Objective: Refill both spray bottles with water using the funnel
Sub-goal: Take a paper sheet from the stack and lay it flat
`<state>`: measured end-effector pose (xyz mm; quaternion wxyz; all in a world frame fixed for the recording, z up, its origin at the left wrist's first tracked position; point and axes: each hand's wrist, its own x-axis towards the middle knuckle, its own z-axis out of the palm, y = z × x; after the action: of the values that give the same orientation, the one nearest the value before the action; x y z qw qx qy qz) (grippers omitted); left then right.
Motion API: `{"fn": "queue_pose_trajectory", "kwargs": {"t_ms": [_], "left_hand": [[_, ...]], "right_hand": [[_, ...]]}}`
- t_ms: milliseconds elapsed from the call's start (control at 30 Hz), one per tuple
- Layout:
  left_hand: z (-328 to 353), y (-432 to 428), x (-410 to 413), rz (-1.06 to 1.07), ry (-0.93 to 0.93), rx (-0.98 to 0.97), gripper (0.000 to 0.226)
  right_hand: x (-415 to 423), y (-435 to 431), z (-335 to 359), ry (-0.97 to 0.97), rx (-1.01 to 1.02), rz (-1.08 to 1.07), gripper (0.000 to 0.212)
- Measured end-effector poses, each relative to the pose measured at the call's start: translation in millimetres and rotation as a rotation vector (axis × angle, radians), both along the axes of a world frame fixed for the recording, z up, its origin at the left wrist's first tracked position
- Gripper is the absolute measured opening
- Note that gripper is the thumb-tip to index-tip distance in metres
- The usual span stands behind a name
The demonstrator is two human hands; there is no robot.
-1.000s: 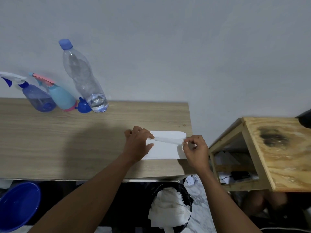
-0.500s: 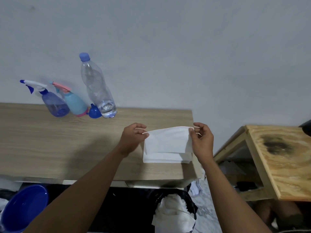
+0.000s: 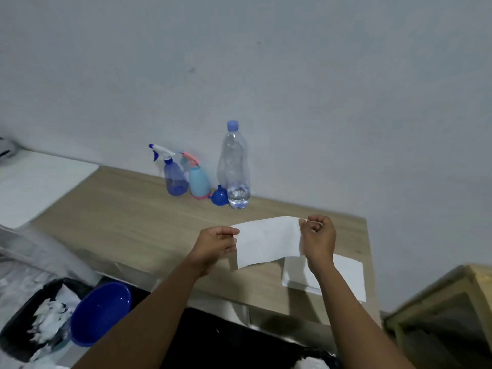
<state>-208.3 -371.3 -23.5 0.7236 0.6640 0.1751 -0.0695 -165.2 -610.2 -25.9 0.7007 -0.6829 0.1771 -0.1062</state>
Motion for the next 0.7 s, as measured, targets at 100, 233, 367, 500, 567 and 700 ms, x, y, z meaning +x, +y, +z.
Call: {"fn": "queue_pose_trajectory", "kwargs": {"t_ms": [100,233,367,500,567,700], "left_hand": [[2,40,-1,0.062,0.0,-0.011,0.024],[2,102,0,0.091,-0.016,0.034,0.032],[-4,175,10,0.115,0.005,0.196,0.028],[-20,255,28,0.015,0.008,0.349,0.03],[-28,291,38,-0.026,0.002,0.393,0.03],[-42,348,58,-0.15,0.019,0.451,0.037]], "right_hand": [[5,42,0,0.002,-0.041,0.115,0.006],[13,98,-7,0.028,-0.031,0.253,0.017],[20,165,-21,0.057,-0.1,0.38,0.025],[27,239,-42,0.116,-0.152,0.349,0.019],[31,274,-53,0.152,-0.145,0.316,0.018],[35,330,-74,0.199,-0.227,0.32,0.021]]}}
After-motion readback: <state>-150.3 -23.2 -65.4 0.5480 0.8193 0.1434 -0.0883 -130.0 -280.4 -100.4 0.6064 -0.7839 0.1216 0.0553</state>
